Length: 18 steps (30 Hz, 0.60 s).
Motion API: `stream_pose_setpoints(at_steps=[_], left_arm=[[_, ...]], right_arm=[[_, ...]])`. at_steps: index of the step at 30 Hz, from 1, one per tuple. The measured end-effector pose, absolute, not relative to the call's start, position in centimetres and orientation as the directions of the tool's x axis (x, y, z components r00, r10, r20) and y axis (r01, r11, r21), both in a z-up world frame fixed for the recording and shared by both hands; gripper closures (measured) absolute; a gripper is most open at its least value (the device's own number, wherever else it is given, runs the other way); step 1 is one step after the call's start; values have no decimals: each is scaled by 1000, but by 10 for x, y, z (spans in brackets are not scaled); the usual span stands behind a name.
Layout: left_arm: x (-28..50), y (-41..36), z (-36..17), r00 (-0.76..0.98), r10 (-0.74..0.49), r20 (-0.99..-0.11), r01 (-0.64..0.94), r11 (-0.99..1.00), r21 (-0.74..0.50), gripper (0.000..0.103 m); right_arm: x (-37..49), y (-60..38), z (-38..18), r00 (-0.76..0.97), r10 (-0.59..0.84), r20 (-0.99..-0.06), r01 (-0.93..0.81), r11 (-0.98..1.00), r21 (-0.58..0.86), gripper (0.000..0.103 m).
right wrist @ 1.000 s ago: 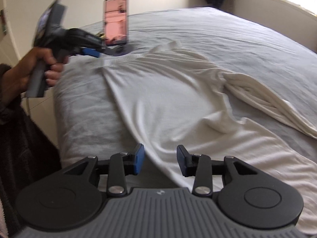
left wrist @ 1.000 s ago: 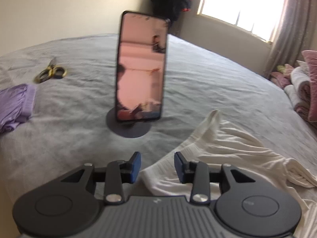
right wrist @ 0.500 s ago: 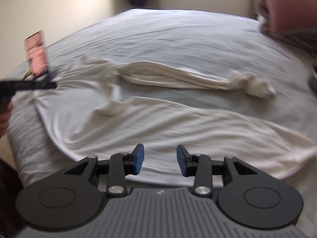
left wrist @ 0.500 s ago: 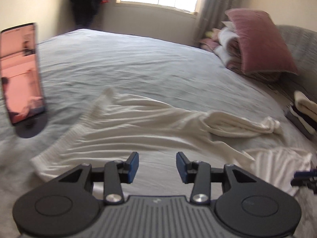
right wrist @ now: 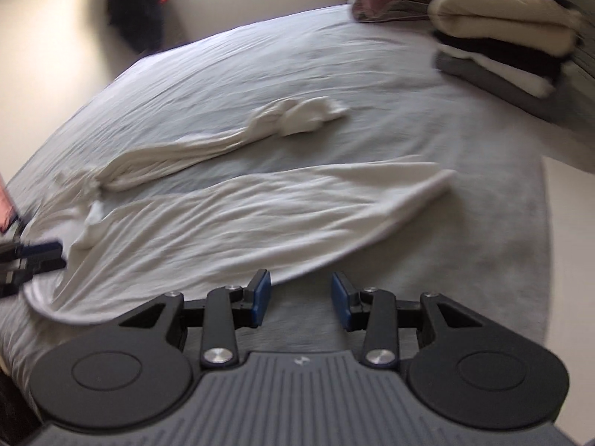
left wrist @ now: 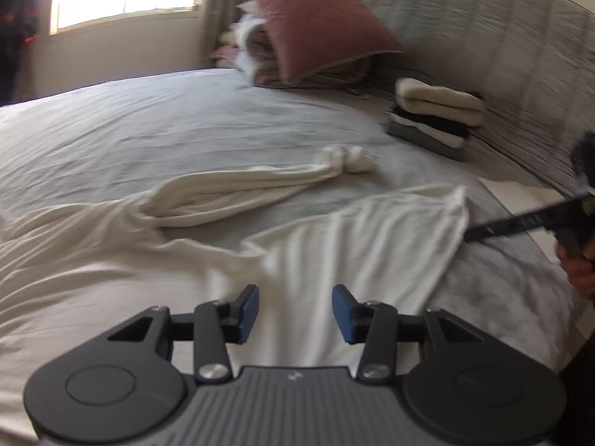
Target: Fold clothes
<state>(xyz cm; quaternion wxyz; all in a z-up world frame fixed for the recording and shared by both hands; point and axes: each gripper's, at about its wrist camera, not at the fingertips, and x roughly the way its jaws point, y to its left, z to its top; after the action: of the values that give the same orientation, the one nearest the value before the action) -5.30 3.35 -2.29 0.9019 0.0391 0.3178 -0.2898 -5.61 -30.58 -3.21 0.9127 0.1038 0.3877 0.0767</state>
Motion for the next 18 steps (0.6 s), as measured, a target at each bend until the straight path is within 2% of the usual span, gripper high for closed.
stream_pose_setpoints(at_steps=[8,10,12,13,18], left_arm=[[-64,-23,-36,512,-609,-606,710,697,-100,59],[-66,-33,-40,499,-608,-618,726,682,-86,59],[-67,-41,-45,498,-601,-626,734,676,-66,59],[-68,-44,-46,501,-596,-628,735,676,-55,59],[-67,-50,-48,517,-590,-620,735,677,-32,59]], right_arm=[[-43,-339,-36,727,144,-671,75,955,287,63],[-39,-339,-37,725,124,-678,84,960,266,71],[-37,-340,-38,719,96,-689,96,968,234,89],[-37,-341,-39,712,71,-698,109,972,209,102],[-42,-350,-40,705,57,-707,134,968,212,103]])
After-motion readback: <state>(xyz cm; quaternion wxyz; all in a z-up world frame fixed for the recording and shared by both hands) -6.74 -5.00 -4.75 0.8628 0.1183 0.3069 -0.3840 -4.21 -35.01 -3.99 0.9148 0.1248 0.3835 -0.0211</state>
